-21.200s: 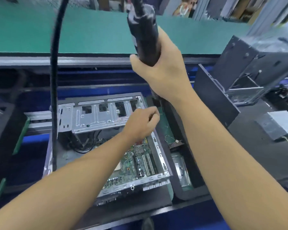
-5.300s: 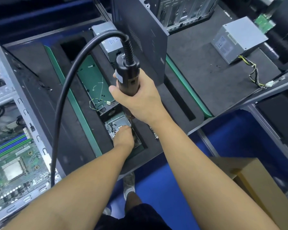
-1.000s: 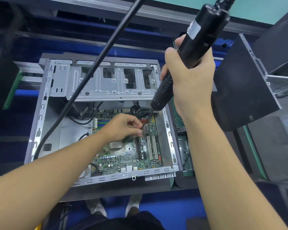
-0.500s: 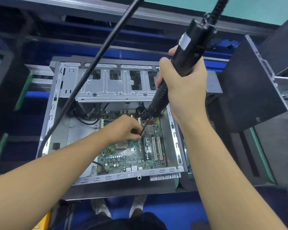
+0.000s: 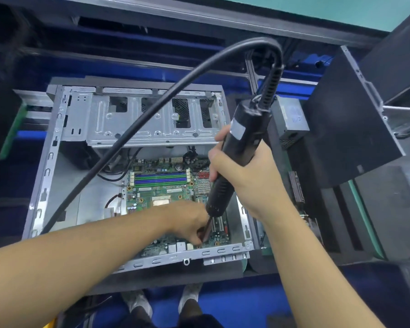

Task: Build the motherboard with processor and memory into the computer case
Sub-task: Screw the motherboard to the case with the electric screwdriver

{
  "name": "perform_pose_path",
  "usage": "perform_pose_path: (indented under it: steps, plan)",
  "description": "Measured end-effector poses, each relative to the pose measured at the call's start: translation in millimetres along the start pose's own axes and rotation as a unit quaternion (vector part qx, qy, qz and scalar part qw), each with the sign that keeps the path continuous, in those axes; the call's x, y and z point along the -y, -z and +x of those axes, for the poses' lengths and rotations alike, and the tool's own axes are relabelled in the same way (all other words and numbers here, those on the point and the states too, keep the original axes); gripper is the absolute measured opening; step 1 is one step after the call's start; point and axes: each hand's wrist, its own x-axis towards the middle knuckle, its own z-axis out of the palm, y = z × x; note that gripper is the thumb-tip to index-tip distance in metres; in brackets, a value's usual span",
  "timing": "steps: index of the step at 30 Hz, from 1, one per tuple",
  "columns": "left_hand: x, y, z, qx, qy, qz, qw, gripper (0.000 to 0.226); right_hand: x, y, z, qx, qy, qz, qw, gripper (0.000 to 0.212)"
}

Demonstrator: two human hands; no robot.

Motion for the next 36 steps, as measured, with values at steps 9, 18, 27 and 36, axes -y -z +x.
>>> perform_pose_path:
  steps: [9,18,27,36]
  plan:
    - [-1.9,-5.3,7.5,0.014,-0.017,0.017,1.0,0.01,-18.5,-3.8,-0.6,0.032,-0.019,-0.012,0.999,0.023]
    - [-5.0,-0.7,13.2,0.075,-0.034,0.036,0.996,0.01,-24.6,-4.7,-7.7,0.021,-0.013,-0.006,1.0,0.022]
    - [-5.9,3.8,20.7,0.136,-0.057,0.056,0.987,0.01,-24.3,-2.4,-13.9,0.037,-0.002,0.022,0.999,0.02]
    - [-8.0,11.0,13.8,0.135,-0.032,0.064,0.988,0.017,-15.9,-5.9,-23.1,0.095,-0.016,0.046,0.994,0.024]
